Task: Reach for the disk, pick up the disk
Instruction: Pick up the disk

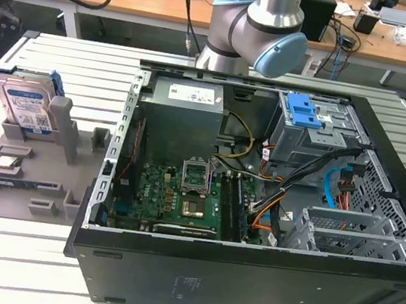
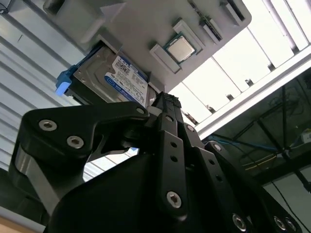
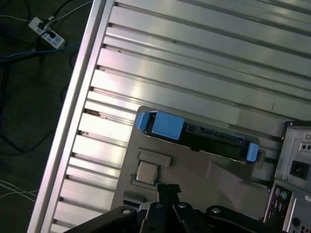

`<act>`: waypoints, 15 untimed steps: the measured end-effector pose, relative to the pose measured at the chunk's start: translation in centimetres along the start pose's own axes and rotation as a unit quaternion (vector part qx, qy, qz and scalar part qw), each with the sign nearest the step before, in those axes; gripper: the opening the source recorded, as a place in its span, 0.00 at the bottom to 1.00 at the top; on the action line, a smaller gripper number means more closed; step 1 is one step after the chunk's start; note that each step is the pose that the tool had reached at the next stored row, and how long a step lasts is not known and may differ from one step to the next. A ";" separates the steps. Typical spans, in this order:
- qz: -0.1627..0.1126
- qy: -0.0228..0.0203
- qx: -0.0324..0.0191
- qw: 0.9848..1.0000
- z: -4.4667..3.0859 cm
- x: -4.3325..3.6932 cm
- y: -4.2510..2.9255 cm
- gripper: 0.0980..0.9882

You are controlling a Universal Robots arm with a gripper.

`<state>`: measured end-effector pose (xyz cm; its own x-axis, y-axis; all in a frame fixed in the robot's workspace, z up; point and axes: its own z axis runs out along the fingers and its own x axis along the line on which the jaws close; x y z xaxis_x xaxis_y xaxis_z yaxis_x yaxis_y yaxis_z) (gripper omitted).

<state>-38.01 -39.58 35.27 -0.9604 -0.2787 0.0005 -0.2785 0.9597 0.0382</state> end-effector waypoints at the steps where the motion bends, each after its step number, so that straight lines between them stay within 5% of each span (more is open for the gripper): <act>1: -0.007 0.000 0.000 1.000 0.00 0.00 0.00 0.01; 8: -0.049 0.002 0.000 0.999 0.00 0.00 0.00 0.01; 15: -0.116 0.004 0.000 0.993 0.00 0.00 0.00 0.01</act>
<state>-38.01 -39.57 35.27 -0.8702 -0.4927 0.0005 -0.4923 0.8696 0.0382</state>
